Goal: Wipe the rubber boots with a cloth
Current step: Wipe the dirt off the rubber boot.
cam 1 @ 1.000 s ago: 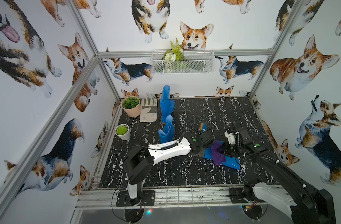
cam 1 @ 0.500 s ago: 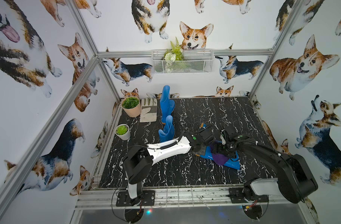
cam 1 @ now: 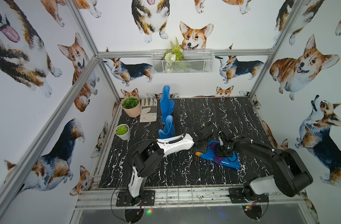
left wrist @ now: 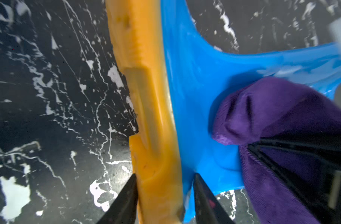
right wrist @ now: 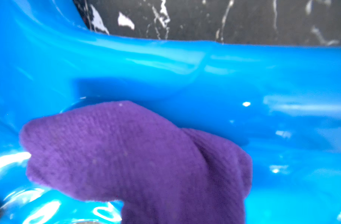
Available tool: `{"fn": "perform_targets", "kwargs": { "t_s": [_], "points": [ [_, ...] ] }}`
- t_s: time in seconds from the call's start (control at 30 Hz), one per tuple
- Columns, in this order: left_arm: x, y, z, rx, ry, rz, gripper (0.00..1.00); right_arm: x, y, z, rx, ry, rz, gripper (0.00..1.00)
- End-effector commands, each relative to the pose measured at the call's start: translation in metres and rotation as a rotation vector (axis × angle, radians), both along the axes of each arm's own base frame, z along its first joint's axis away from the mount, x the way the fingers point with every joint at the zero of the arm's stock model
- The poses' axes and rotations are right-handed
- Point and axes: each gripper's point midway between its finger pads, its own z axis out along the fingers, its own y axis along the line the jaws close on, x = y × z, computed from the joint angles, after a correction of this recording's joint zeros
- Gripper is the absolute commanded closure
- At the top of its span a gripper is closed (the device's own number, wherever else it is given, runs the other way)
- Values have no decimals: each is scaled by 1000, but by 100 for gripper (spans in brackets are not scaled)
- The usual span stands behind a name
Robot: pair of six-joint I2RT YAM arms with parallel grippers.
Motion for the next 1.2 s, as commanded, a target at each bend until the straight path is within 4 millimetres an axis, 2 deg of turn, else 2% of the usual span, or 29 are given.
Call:
{"fn": "perform_targets", "kwargs": {
  "t_s": [0.0,0.07,0.13,0.23,0.3,0.33,0.37,0.43,0.47,0.6,0.7,0.87,1.0,1.17],
  "points": [
    [-6,-4,5,-64,29,12,70,8,17,19,145,-44,-34,100],
    [-11,5,7,-69,31,37,80,12,21,29,168,-72,-28,100],
    [-16,19,10,-62,32,70,87,15,26,37,190,-80,-20,100],
    [-24,41,16,-50,14,121,92,16,39,46,200,-95,18,100],
    [-30,58,22,-41,-2,159,92,14,62,53,219,-111,80,100],
    [-33,62,21,-37,-4,169,91,13,74,56,235,-115,107,100],
    [-35,65,27,-54,-12,177,82,12,80,58,242,-117,118,100],
    [-39,66,32,-84,-17,174,55,13,97,62,261,-128,142,100],
    [-39,66,35,-93,-22,171,51,14,101,61,263,-130,147,100],
    [-38,66,37,-102,-33,166,46,19,109,58,267,-121,158,100],
    [-39,63,32,-90,-19,153,45,20,118,56,267,-119,179,100],
    [-36,62,24,-52,-9,148,45,14,133,40,253,-85,213,100],
    [-34,67,21,-27,-11,154,45,6,124,18,194,-30,207,100],
    [-34,75,14,-4,-3,170,45,1,72,-13,44,45,134,100]
  ]
}}
